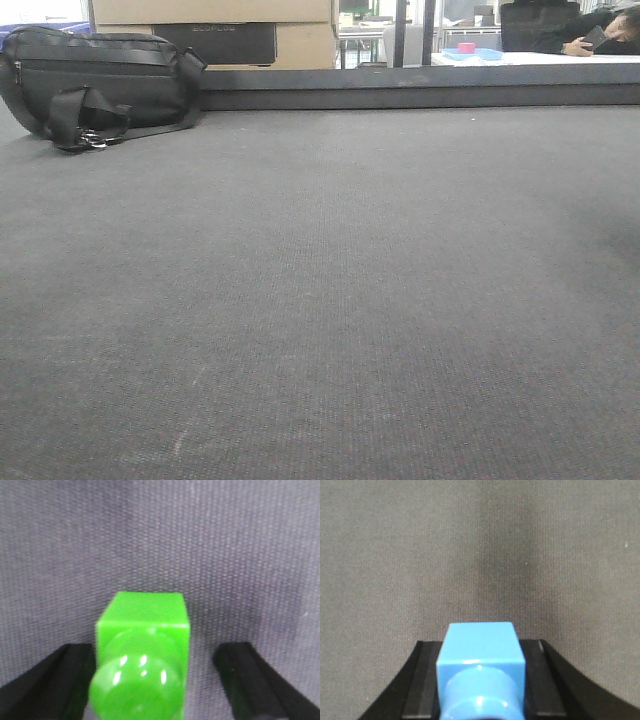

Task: Grab block from conveyor and place in blue bin
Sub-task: 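Lift both held blocks up off the conveyor belt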

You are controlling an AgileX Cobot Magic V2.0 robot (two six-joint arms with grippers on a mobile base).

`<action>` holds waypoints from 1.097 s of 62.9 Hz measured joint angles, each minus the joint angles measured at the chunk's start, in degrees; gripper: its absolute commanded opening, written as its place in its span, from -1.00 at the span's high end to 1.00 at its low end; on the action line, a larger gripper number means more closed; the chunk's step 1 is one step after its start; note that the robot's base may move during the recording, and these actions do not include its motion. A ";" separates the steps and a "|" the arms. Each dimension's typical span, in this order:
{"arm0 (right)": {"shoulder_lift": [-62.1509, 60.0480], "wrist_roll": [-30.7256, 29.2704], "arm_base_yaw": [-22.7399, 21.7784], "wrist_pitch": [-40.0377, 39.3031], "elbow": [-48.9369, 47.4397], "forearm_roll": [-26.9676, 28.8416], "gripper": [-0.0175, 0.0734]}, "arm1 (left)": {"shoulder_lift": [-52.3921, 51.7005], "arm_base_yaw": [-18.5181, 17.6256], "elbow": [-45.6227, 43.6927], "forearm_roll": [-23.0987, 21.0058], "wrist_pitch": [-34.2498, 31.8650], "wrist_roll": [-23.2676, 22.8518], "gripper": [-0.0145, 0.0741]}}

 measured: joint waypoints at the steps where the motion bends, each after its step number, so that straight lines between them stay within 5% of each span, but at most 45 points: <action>1: 0.00 0.00 0.00 0.11 0.00 0.00 0.97 | 0.10 0.00 0.00 0.00 0.00 0.00 -0.22; 6: 0.00 0.00 0.00 0.10 0.00 0.00 0.97 | 0.10 0.00 0.00 -0.27 0.11 -0.32 -0.03; 19: 0.00 0.00 0.00 0.23 0.00 0.10 0.97 | 0.10 0.00 -0.10 -0.81 0.49 -0.42 0.93; 47: -2.88 0.00 0.40 -0.14 0.00 0.54 0.97 | -11.82 0.00 -1.59 -3.26 2.14 0.63 0.92; 58: -9.53 0.00 1.65 -11.02 5.22 0.52 0.97 | -23.51 0.00 1.96 -13.22 -8.43 9.61 0.92; 69: -18.74 0.00 1.77 -22.59 16.04 0.52 0.97 | -34.49 0.00 10.34 -18.31 -20.23 12.24 0.92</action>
